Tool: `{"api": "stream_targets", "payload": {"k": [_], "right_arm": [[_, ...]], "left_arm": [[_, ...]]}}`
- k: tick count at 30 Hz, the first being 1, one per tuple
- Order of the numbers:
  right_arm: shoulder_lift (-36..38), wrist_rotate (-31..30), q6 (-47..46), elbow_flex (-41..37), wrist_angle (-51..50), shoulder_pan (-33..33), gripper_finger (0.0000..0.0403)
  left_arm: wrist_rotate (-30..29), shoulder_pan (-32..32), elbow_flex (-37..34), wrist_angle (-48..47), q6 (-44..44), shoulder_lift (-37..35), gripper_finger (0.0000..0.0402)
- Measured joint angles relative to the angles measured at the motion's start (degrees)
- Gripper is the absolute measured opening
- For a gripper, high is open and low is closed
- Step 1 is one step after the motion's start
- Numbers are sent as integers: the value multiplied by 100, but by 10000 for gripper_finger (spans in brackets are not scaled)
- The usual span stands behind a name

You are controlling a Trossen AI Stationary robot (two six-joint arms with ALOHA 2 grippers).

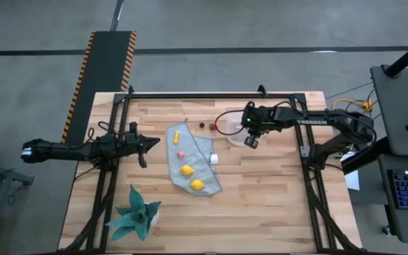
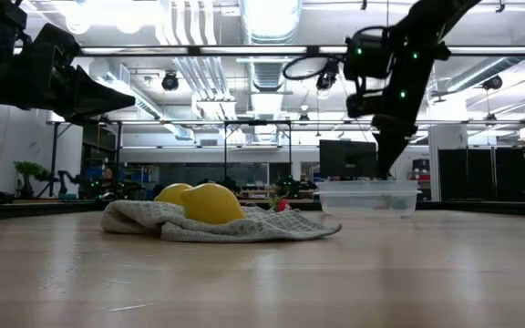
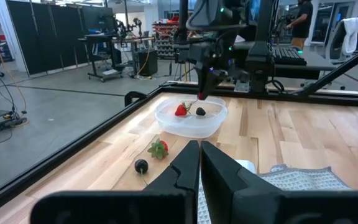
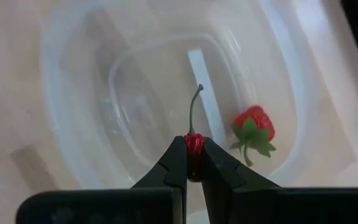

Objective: Pick and placing Produce into tupperware
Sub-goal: Put the red cherry into the transparent bin

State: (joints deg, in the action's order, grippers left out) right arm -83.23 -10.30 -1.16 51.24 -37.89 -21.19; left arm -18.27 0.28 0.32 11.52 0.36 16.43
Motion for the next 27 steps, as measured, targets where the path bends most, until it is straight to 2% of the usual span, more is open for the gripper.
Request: {"api": "stream_targets", "payload": {"k": [11, 27], "right_arm": [[-414, 170, 123, -483, 478, -127, 18], [-441, 125, 125, -489, 755, -125, 91]], "left_arm": [[0, 0, 0, -1, 0, 0, 0], [0, 0, 0, -1, 2, 0, 0]]}}
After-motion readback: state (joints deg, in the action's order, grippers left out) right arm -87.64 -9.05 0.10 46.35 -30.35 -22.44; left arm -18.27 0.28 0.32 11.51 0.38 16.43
